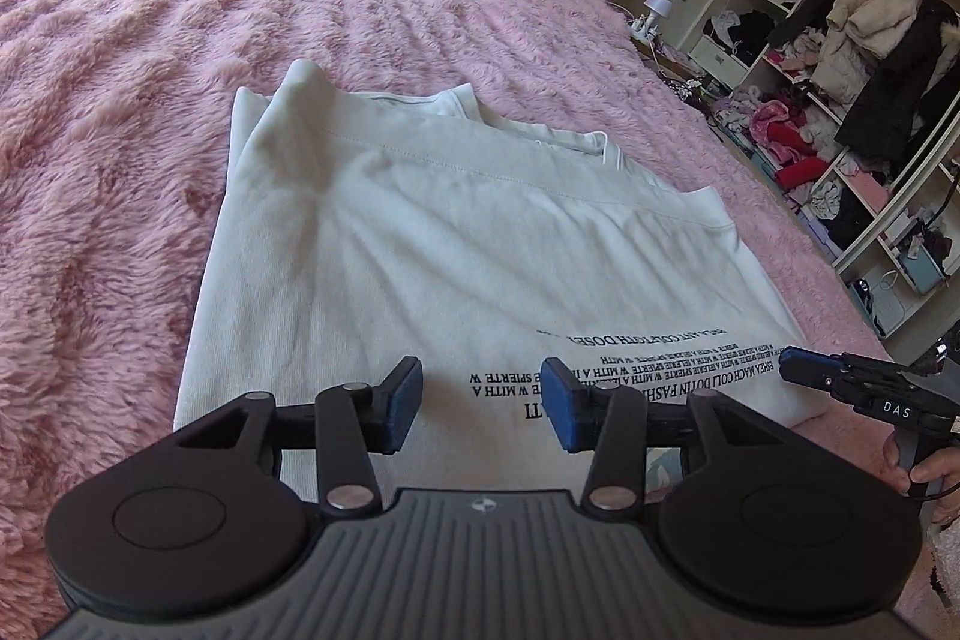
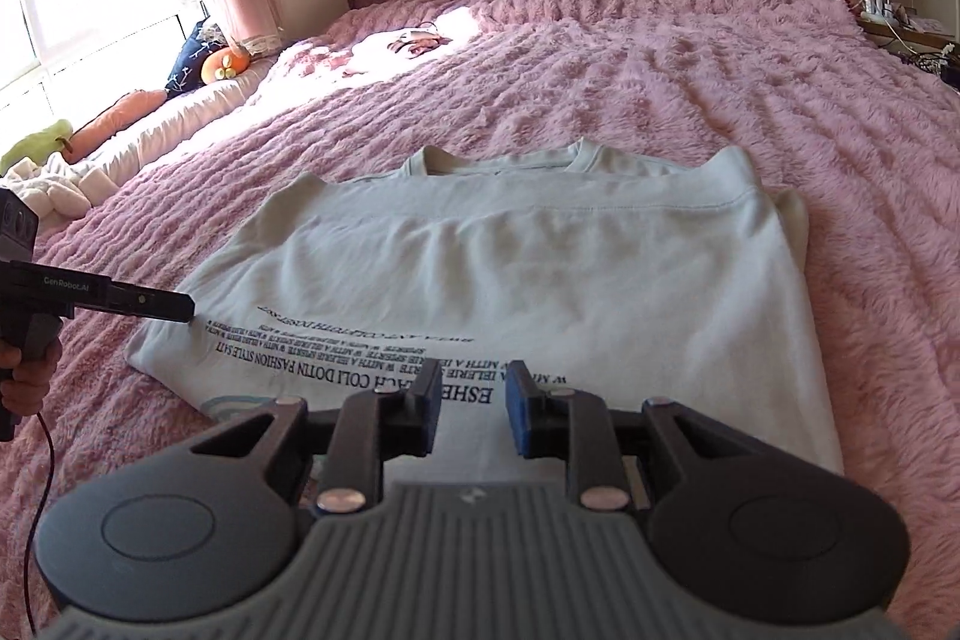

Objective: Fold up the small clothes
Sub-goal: 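Move both open tools over the folded sweatshirt toward its side edge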

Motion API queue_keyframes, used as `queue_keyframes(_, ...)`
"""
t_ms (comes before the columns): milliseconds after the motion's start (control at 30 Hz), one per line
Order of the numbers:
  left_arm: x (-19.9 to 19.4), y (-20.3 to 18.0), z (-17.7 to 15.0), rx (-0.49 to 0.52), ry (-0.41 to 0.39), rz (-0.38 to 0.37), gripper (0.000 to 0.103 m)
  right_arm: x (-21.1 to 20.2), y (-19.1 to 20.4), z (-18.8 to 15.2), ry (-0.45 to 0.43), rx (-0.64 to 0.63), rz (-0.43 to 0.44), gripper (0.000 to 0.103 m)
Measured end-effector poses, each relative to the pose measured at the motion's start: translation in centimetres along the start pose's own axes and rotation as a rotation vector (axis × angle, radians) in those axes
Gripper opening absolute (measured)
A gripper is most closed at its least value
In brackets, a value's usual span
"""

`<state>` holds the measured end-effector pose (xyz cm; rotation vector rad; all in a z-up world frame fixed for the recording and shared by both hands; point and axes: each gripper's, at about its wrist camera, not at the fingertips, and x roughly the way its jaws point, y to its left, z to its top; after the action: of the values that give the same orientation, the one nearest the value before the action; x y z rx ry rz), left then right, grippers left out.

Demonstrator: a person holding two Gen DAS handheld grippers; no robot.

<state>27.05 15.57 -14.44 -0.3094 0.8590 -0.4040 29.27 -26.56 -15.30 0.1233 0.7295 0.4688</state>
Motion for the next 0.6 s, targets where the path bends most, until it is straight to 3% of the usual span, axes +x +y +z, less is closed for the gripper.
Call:
queue_keyframes(100, 0.7, 0.7, -0.8, -0.008, 0.017, 0.008, 0.052, 1.0, -1.3, -1.0, 0.047, 0.021, -0.019, 0.009)
queue_keyframes(233, 1.1, 0.8, -1.3, -0.003, 0.01, 0.006, 0.052, 1.8, -1.6, -1.6, 0.088, 0.028, -0.034, 0.007)
queue_keyframes(333, 1.1, 0.7, -1.5, 0.01, 0.006, 0.008, 0.052, 1.5, -0.7, -0.8, 0.081, 0.027, -0.054, 0.015)
queue_keyframes(433, 1.0, 0.6, -1.6, -0.004, 0.0, 0.007, 0.052, 0.9, 0.9, 0.9, 0.01, -0.004, -0.053, 0.04)
queue_keyframes(600, 0.9, 0.5, -1.9, -0.005, -0.007, 0.005, 0.054, 4.4, 4.5, 5.8, -0.054, -0.14, -0.096, 0.04)
